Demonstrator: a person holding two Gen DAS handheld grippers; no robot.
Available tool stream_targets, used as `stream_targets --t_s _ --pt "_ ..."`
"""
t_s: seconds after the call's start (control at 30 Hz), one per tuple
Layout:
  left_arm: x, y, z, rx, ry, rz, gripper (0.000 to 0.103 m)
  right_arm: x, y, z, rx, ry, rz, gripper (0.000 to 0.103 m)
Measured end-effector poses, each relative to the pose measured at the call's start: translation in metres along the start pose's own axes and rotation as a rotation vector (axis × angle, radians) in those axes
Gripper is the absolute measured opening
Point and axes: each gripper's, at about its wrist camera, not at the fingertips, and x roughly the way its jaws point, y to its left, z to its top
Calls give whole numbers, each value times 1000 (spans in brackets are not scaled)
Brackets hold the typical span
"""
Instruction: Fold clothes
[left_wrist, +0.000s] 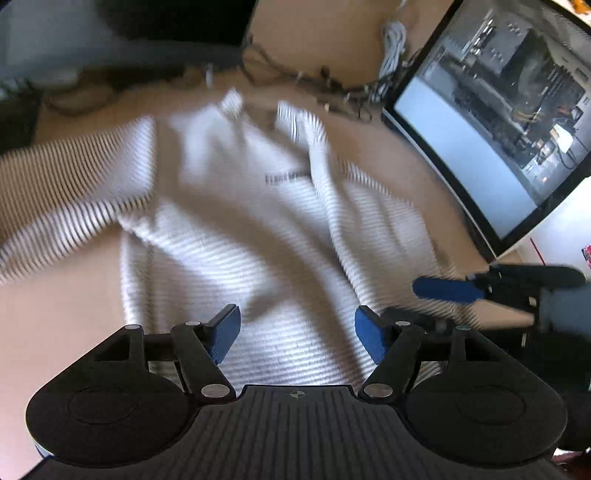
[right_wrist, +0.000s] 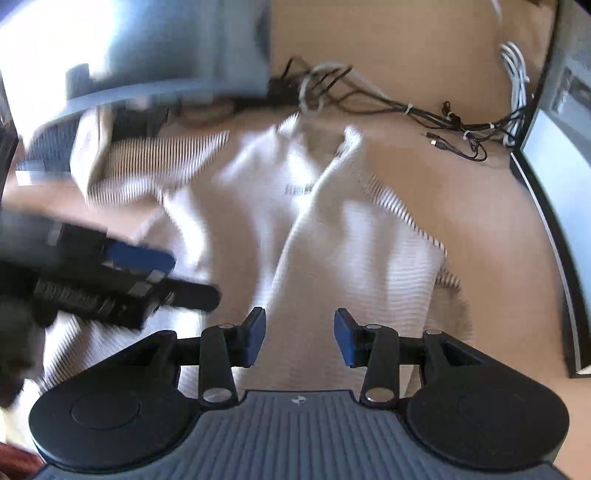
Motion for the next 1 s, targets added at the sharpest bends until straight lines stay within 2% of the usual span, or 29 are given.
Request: stream_targets --t_s 0.07,0.13,0.17,0.2,0.37,0.43,0.47,0.53,0.57,0.63,0.67,0.7,0.8,1.0 --pt "4 3 -2 -17 2 -26 85 7 3 -9 -14 33 -34 39" --pt "6 5 -3 -29 -1 -57 91 10 -7 -13 10 41 -49 30" --pt "7 8 -3 -38 0 -75 94 8 -11 -12 9 41 -63 9" --pt "8 11 -2 -48 1 -93 95 6 -15 -11 6 37 -79 0" --pt "8 11 -3 -51 -13 -106 98 -28 -46 12 -84 -79 -211 0" --pt "10 9 -4 -41 -21 -103 100 -41 -65 26 -24 -88 -172 2" --pt "10 7 -5 -35 -26 -100 102 -45 -71 30 10 -87 -146 6" --pt "13 4 -6 -20 -32 -94 103 -43 -69 28 52 -58 -105 25" --pt "13 2 -7 -10 -37 -86 103 -40 -63 24 73 -41 -83 42" --pt "13 1 -8 -2 -43 -80 103 -25 -46 14 106 -8 -24 45" --pt "13 0 -9 2 -46 -77 103 -15 -38 10 110 1 -30 45" --pt "13 0 -10 6 -49 -73 103 -6 -30 7 114 11 -35 39" --pt "12 6 -8 -29 -54 -88 103 19 -24 2 159 33 -43 46" --pt "12 4 -11 -40 -79 -72 103 15 -34 -13 201 -66 14 60"
